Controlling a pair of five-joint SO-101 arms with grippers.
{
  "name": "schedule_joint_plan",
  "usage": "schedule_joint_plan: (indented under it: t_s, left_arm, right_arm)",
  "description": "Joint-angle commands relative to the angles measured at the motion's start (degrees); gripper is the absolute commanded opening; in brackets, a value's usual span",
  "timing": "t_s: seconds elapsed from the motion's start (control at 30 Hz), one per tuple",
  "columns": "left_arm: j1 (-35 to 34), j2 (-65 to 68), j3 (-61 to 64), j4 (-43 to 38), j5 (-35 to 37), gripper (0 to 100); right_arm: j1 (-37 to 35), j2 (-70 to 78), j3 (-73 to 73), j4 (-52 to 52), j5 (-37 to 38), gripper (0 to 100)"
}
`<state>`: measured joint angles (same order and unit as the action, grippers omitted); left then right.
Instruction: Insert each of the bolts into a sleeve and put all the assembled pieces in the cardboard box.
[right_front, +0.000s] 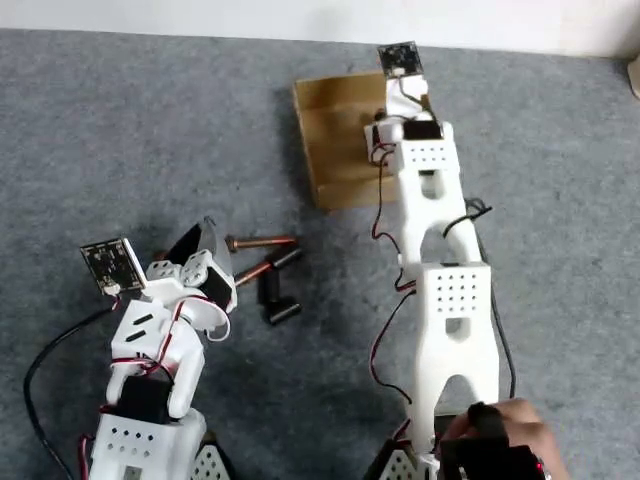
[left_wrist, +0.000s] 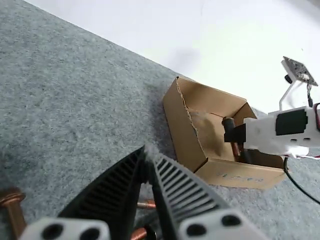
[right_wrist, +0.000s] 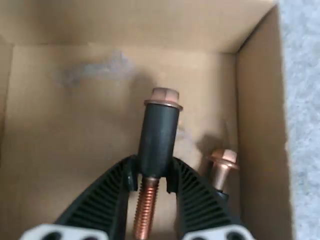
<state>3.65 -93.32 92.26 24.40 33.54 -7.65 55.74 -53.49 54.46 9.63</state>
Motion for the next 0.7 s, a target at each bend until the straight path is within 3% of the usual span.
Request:
schedule_joint_plan:
  t_s: [0.0, 0.27, 0.67]
  left_arm:
    - [-0.22, -0.31, -0.22, -1.23, 0.18, 1]
    - [-0.13, -0.31, -0.22, -1.23, 0.18, 1]
    - [-0.13, -0.31, -0.13, -1.23, 0.18, 1]
  right_arm:
    - [0.66, -1.27, -6.9, 2.59, 0.09, 1.1]
    - [0.57, -1.27, -13.49, 12.26, 0.09, 18.7]
    - [0.57, -1.27, -30.73, 27.21, 0.09, 19.6]
